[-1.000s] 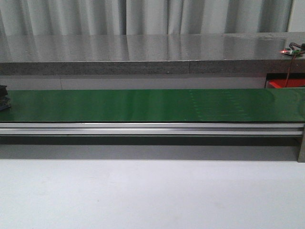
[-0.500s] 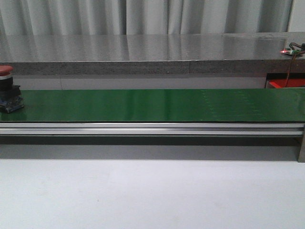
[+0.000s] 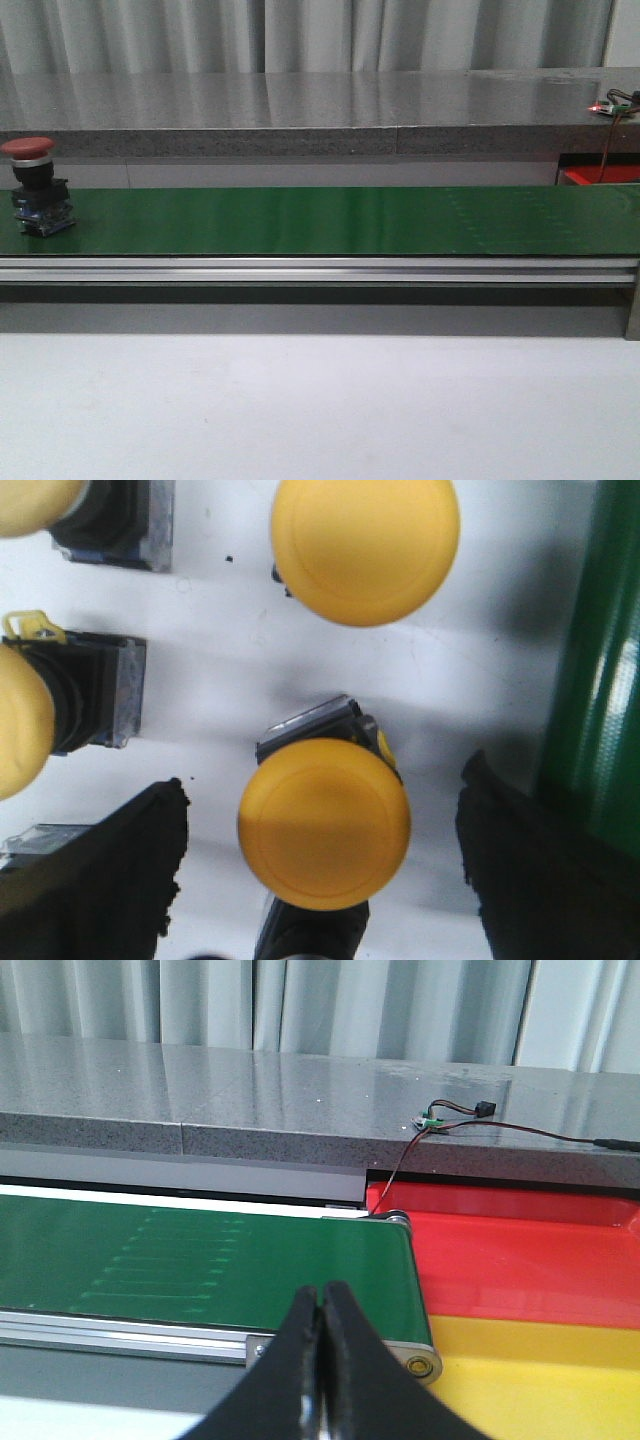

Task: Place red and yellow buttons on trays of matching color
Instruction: 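Grasp a yellow push-button from the table with the left gripper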

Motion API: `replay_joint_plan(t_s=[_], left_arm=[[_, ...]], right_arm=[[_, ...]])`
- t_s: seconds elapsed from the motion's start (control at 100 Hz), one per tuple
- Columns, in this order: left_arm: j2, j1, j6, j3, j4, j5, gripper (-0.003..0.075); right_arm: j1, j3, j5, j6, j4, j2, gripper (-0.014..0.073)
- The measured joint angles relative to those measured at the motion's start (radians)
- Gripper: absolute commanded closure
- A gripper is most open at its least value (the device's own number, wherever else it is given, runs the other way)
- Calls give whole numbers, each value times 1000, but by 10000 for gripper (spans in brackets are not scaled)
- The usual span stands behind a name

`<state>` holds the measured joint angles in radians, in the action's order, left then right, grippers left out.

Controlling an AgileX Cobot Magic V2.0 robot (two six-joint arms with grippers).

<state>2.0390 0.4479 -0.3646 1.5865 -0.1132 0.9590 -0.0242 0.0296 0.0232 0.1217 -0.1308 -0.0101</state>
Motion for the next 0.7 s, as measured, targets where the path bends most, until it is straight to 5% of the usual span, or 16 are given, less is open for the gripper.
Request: replay_joint_plan(t_s=[0.15,0.44,0.7], left_arm=[[2,0,0,0,-1,-18,202],[9,0,0,0,-1,-20,498],[9,0,0,0,-13,-21,515]], right_arm=[[0,0,0,0,0,0,666],[0,0,0,0,0,0,666],[0,0,0,0,0,0,666]])
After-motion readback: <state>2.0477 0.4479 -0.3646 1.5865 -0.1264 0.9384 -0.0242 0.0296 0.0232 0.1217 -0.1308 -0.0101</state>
